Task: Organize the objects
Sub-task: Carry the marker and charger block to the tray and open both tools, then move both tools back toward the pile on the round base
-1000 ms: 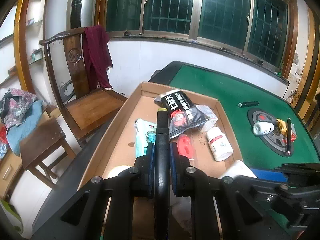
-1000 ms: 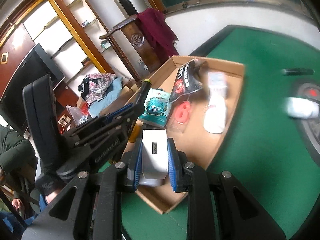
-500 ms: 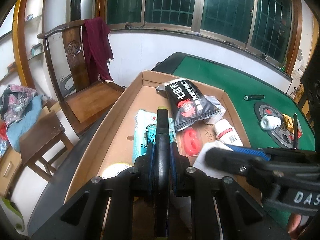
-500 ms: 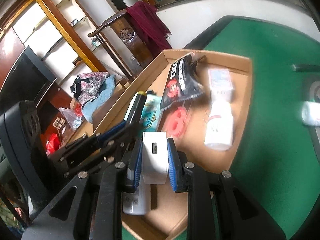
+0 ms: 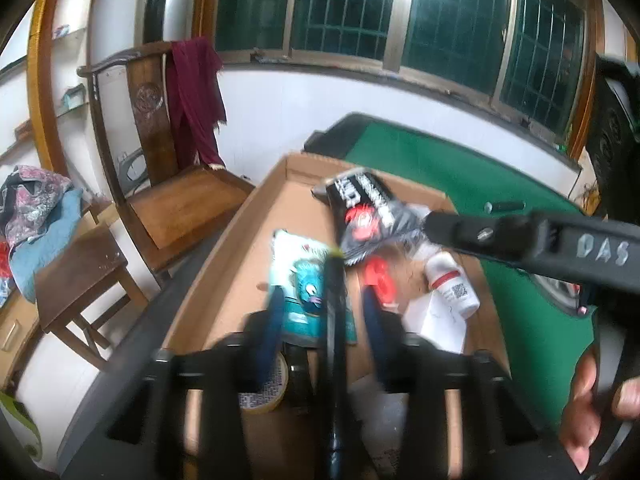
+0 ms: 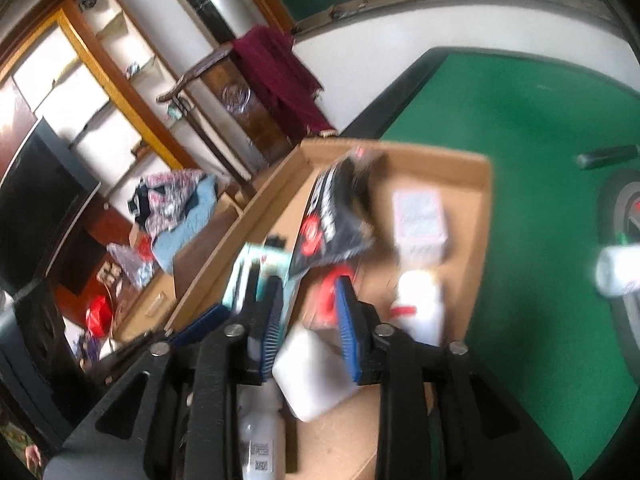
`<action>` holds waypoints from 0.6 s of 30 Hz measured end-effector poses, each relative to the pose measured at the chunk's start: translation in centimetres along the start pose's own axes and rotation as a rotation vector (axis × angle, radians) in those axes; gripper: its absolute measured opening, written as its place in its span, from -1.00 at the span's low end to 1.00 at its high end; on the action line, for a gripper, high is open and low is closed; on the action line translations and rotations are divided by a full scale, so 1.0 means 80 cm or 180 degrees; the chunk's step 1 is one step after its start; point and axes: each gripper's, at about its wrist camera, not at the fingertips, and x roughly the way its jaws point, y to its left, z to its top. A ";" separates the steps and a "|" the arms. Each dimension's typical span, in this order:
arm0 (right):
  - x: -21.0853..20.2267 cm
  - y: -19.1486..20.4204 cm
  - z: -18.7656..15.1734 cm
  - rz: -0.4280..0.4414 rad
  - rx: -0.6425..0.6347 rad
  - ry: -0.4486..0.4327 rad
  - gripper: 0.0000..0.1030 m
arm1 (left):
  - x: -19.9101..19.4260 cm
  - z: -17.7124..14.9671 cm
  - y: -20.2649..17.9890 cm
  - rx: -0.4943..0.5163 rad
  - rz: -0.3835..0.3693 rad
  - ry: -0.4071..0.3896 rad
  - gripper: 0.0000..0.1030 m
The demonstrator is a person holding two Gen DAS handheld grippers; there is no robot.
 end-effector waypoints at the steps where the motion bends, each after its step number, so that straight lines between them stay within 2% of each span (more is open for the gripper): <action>1: -0.010 -0.004 0.003 0.0017 0.0026 -0.0072 -0.22 | -0.006 0.002 0.002 -0.0032 -0.0001 -0.0070 -0.04; 3: -0.029 -0.011 0.006 -0.0011 0.0063 -0.0204 -0.05 | -0.015 0.006 0.004 -0.0073 -0.0010 -0.0144 0.04; 9: -0.064 -0.034 0.003 0.0003 0.0195 -0.0267 -0.05 | -0.027 0.012 -0.003 -0.0066 -0.0047 -0.0215 0.04; 13: -0.086 -0.050 -0.010 -0.0078 0.0242 -0.0275 -0.05 | -0.036 0.013 -0.026 0.0085 -0.0090 -0.0243 0.04; 18: -0.123 -0.093 -0.030 -0.0200 0.0406 -0.0243 -0.05 | -0.045 0.016 -0.068 0.0322 -0.0192 -0.0246 0.04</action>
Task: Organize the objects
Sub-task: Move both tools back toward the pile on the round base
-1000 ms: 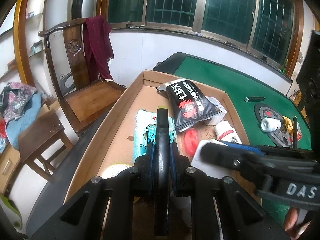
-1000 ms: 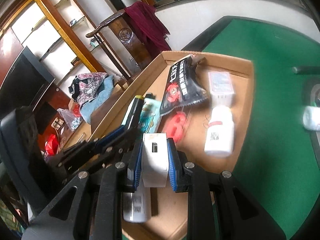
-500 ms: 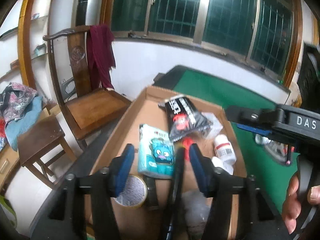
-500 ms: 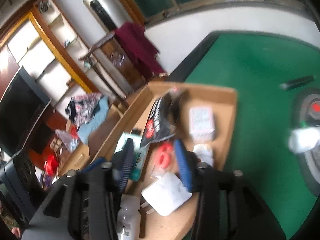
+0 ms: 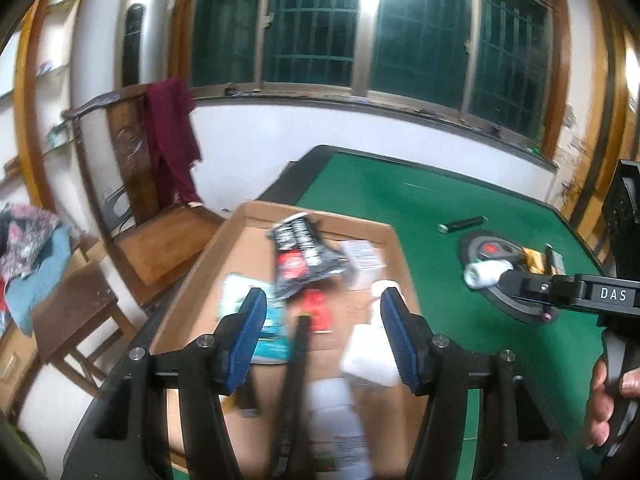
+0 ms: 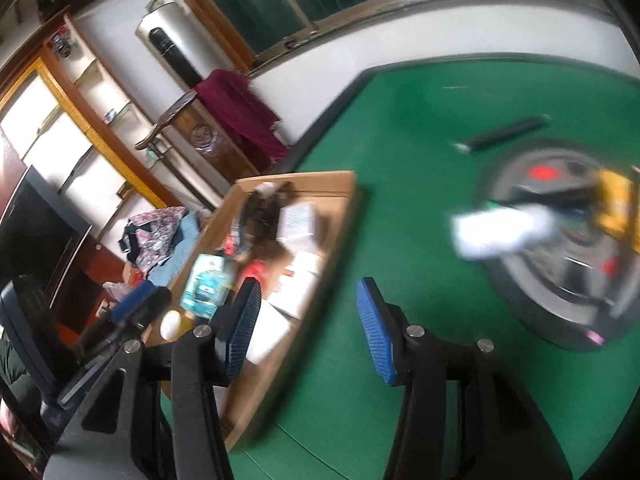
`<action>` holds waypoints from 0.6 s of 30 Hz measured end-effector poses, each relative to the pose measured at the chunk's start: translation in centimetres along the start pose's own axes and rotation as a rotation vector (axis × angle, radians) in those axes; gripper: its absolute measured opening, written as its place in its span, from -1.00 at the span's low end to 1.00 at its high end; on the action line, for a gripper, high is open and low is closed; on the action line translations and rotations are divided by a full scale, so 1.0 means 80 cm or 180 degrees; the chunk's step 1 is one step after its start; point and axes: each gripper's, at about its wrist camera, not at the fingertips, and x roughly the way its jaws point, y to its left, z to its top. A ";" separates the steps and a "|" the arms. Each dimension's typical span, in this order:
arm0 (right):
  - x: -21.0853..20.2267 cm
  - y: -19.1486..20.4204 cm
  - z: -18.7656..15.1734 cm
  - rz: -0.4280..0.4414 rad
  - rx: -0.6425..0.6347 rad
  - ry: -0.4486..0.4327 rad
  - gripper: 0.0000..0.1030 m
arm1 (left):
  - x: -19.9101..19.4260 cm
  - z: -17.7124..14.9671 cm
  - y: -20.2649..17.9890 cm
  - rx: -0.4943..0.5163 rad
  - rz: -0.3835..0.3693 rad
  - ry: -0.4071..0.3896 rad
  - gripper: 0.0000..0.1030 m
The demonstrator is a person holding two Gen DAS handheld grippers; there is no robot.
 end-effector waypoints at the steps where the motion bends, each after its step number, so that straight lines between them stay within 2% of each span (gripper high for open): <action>1: -0.006 -0.006 -0.002 -0.0010 0.0013 -0.0006 -0.05 | -0.001 0.002 -0.012 0.0068 -0.0049 0.0008 0.04; 3: -0.032 -0.029 -0.009 -0.0072 0.0016 -0.0040 -0.05 | 0.000 0.007 -0.036 0.0210 -0.0126 0.0034 0.04; 7: -0.085 -0.081 -0.021 -0.0352 0.0067 -0.0127 -0.06 | 0.017 0.021 -0.110 0.0660 -0.0504 0.0174 0.05; 10: -0.127 -0.142 -0.028 -0.0433 0.0321 -0.0312 -0.04 | 0.049 0.031 -0.169 0.1024 -0.0731 0.0345 0.05; 14: -0.152 -0.209 -0.038 -0.0371 0.0703 -0.0525 -0.03 | 0.110 0.051 -0.225 0.1293 -0.0768 0.0589 0.05; 16: -0.156 -0.223 -0.034 -0.0464 0.0737 -0.0514 -0.03 | 0.137 0.056 -0.237 0.1362 -0.0781 0.0728 0.05; 18: -0.164 -0.233 -0.029 -0.0395 0.0832 -0.0576 -0.03 | 0.160 0.066 -0.247 0.1356 -0.0741 0.0787 0.05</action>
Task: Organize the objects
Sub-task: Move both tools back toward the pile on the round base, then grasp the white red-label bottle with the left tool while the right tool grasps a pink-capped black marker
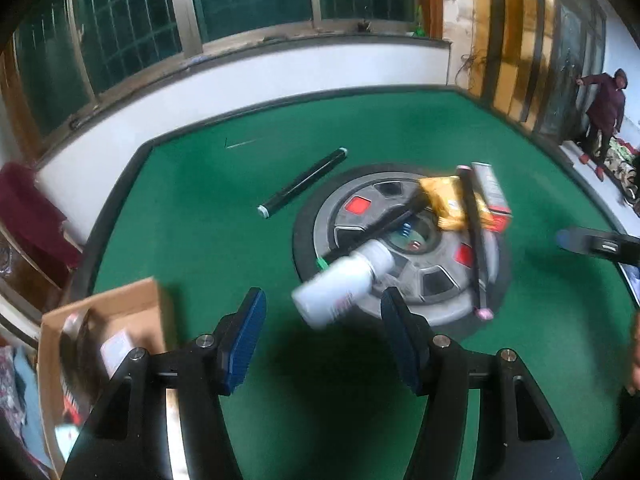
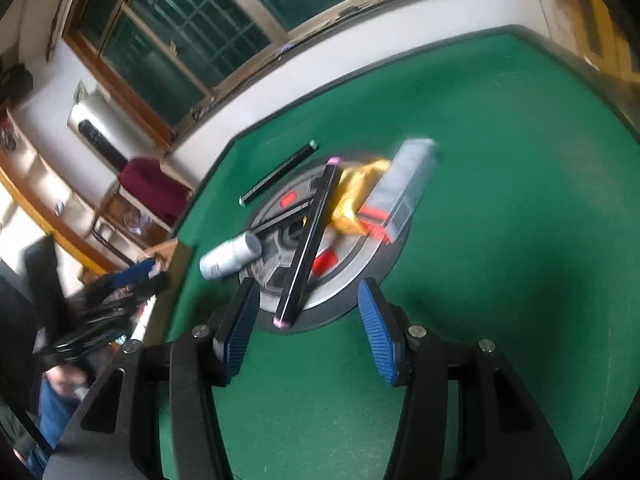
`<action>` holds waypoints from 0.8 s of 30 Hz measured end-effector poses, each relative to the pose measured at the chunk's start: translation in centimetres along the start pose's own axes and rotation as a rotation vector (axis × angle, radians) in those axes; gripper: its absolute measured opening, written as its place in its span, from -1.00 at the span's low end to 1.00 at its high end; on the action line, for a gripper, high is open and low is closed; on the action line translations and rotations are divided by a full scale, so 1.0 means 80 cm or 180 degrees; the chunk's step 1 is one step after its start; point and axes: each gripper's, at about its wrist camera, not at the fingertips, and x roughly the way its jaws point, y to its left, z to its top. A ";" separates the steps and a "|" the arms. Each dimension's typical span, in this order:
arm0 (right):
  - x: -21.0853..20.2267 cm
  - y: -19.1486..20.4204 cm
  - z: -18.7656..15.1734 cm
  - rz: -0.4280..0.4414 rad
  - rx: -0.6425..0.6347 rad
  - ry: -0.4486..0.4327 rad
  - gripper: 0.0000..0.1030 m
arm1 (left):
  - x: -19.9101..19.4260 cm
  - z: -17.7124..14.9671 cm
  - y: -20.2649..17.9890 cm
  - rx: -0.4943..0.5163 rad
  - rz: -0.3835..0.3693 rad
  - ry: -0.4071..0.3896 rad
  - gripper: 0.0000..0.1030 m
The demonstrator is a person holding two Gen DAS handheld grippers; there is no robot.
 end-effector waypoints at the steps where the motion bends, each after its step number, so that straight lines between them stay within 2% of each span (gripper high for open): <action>1: -0.004 -0.003 0.004 0.0048 0.0037 0.0002 -0.03 | 0.004 0.004 0.000 0.0006 -0.0012 -0.0001 0.05; 3: -0.011 -0.007 0.007 0.0186 0.0174 -0.0048 0.01 | 0.019 0.016 -0.004 0.0090 -0.0216 0.0117 0.05; 5: -0.011 -0.010 0.008 0.0215 0.0242 -0.0034 0.04 | 0.031 0.020 -0.010 0.0205 -0.0311 0.0210 0.05; 9: -0.006 -0.016 0.006 0.0250 0.0353 0.0022 0.04 | 0.056 0.017 -0.022 0.0385 -0.0233 0.0426 0.02; 12: -0.007 -0.020 0.004 0.0205 0.0323 -0.0018 0.04 | 0.063 0.006 -0.031 0.0481 -0.0053 0.0452 -0.26; 14: -0.008 -0.017 0.003 0.0162 0.0271 -0.0043 0.04 | 0.063 -0.001 -0.033 0.0339 -0.0112 0.0466 -0.43; 18: -0.003 -0.015 0.000 0.0074 0.0192 -0.0018 0.04 | 0.050 -0.018 -0.052 0.0118 -0.0049 0.0394 -0.43; 20: 0.000 -0.015 -0.001 0.0002 0.0166 -0.0011 0.04 | 0.036 -0.035 -0.065 -0.0008 -0.0129 0.0380 -0.43; 22: 0.002 -0.015 -0.002 -0.0038 0.0138 0.0017 0.04 | 0.022 -0.052 -0.072 -0.0117 -0.0069 0.0356 -0.43; 24: 0.006 -0.014 -0.004 -0.0060 0.0095 0.0050 0.03 | 0.008 -0.069 -0.072 -0.0275 -0.0122 0.0302 -0.43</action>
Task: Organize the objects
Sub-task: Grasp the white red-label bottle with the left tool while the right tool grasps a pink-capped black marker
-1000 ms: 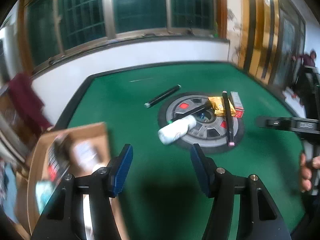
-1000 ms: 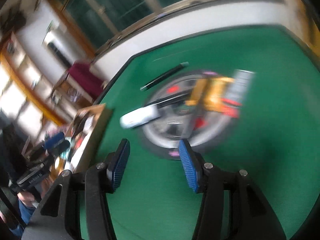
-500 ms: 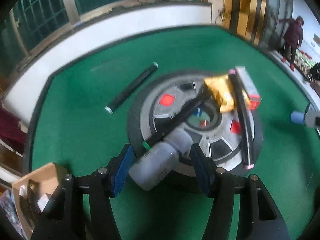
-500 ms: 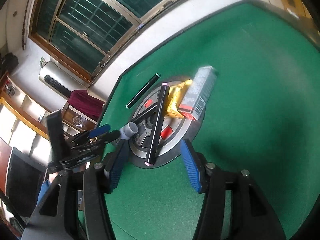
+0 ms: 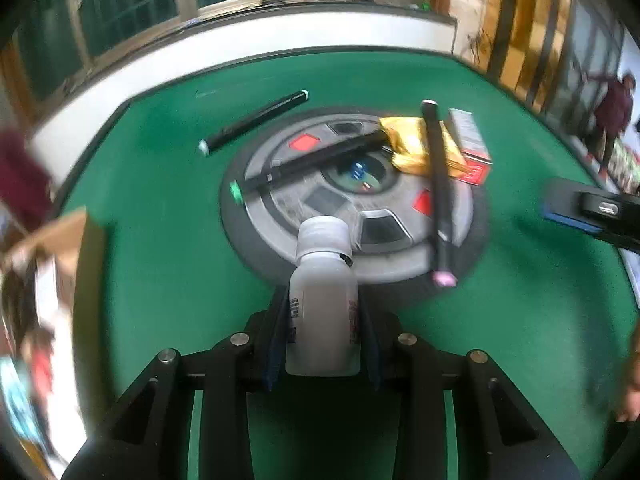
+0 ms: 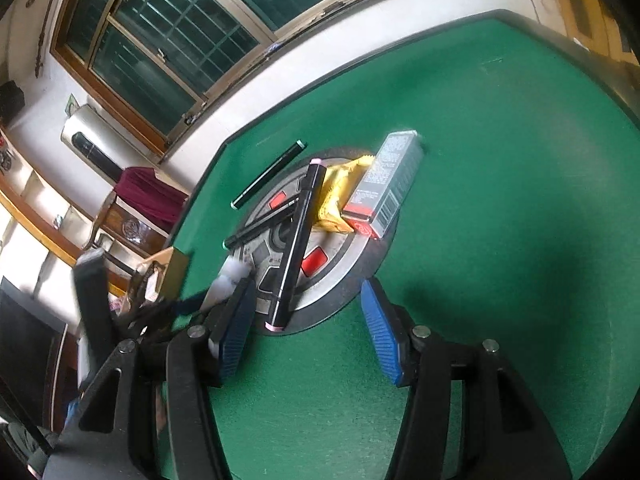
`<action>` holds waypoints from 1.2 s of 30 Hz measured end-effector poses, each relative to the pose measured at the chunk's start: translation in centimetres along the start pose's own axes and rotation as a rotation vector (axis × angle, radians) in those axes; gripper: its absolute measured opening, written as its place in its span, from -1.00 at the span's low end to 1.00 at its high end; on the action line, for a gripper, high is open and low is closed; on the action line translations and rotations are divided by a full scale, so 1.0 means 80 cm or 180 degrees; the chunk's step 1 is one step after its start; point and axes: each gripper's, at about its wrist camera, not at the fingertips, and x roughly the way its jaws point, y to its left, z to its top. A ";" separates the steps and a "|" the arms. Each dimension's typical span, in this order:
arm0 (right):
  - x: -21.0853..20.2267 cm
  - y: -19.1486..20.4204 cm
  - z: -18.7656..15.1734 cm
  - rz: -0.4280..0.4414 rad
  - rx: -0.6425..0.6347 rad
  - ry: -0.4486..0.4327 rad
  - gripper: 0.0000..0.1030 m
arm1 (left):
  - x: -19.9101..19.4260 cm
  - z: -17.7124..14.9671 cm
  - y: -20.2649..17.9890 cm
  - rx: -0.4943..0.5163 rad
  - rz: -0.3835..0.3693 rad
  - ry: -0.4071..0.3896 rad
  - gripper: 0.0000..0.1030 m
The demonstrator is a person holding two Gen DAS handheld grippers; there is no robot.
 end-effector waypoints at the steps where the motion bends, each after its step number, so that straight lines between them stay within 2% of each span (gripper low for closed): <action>1: 0.003 0.002 -0.001 -0.0024 -0.0045 0.0016 0.03 | -0.005 -0.009 0.000 -0.0063 -0.0008 -0.0042 -0.43; 3: 0.013 0.007 -0.004 -0.0103 -0.0082 0.0097 0.03 | -0.009 -0.020 -0.001 -0.0074 0.0072 -0.0137 -0.42; 8: 0.047 0.032 0.001 -0.0269 -0.0130 0.0219 0.03 | -0.003 -0.019 0.004 -0.0140 -0.0030 -0.0135 -0.43; 13: 0.095 0.057 0.022 -0.0641 -0.0199 0.0248 0.02 | -0.004 -0.025 0.005 -0.0093 0.0002 -0.0191 -0.43; 14: 0.103 0.057 0.025 -0.0755 -0.0195 0.0249 -0.03 | -0.002 -0.023 0.006 -0.0077 0.0017 -0.0192 -0.43; 15: 0.112 0.057 0.028 -0.0803 -0.0213 0.0258 -0.42 | -0.003 -0.023 0.006 -0.0074 0.0017 -0.0193 -0.43; 16: 0.120 0.058 0.028 -0.0833 -0.0269 0.0326 -0.67 | -0.002 -0.023 0.007 -0.0080 0.0003 -0.0194 -0.43; 19: 0.120 0.056 0.020 -0.0953 -0.0408 0.0313 -0.75 | -0.001 -0.022 0.009 -0.0074 -0.0012 -0.0188 -0.43; 26: 0.069 0.043 -0.012 -0.0695 -0.0412 0.0328 -0.75 | -0.003 -0.021 0.015 -0.0155 -0.0002 -0.0215 -0.43; 29: 0.052 0.047 -0.032 -0.0501 -0.0426 0.0351 -0.75 | -0.009 -0.020 0.015 -0.0156 0.0031 -0.0317 -0.43; 36: 0.048 0.068 -0.036 -0.0323 -0.0589 0.0367 -0.74 | -0.014 -0.017 0.012 -0.0096 0.0149 -0.0462 -0.43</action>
